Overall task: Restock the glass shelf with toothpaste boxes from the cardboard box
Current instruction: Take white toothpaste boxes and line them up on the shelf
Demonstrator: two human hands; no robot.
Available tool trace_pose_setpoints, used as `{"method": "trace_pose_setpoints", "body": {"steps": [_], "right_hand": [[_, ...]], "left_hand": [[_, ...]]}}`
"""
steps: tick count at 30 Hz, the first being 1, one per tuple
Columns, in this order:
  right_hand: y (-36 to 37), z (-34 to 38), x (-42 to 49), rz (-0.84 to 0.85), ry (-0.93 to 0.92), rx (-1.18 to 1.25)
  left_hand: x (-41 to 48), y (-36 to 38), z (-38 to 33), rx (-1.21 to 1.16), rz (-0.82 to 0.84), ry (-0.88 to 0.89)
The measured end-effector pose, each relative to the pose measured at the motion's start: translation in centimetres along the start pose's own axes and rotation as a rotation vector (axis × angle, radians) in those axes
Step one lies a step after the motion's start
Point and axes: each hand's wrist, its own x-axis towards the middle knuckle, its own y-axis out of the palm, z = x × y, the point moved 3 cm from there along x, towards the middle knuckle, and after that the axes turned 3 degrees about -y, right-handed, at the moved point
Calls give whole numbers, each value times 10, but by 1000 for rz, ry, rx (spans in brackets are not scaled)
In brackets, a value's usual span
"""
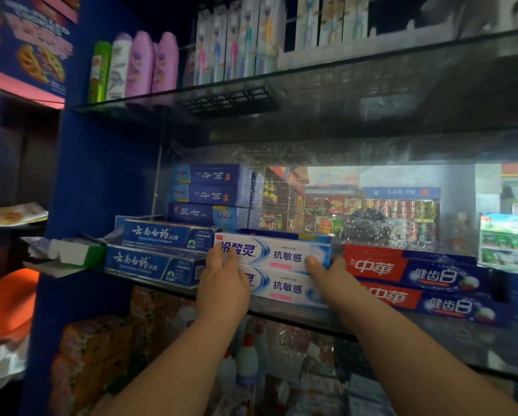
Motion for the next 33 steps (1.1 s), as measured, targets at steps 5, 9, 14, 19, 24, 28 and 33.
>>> {"method": "trace_pose_setpoints", "body": {"steps": [5,9,14,19,24,28,33], "right_hand": [[2,-2,-1,12,-19,29],[2,-1,-2,12,-53,65],[1,1,-5,-1,-53,56],[-1,5,-13,3,-68,88],[-10,15,-33,-43,-151,98],[-10,24,-62,-206,-376,-7],[42,18,-116,-201,-689,-173]], "left_hand": [[5,6,1,57,111,4],[5,6,0,67,143,-12],[6,5,0,103,179,13],[7,-1,-4,46,198,6],[-13,-17,-5,0,168,37],[-40,-31,2,-33,161,88],[-77,-48,25,-46,135,87]]}}
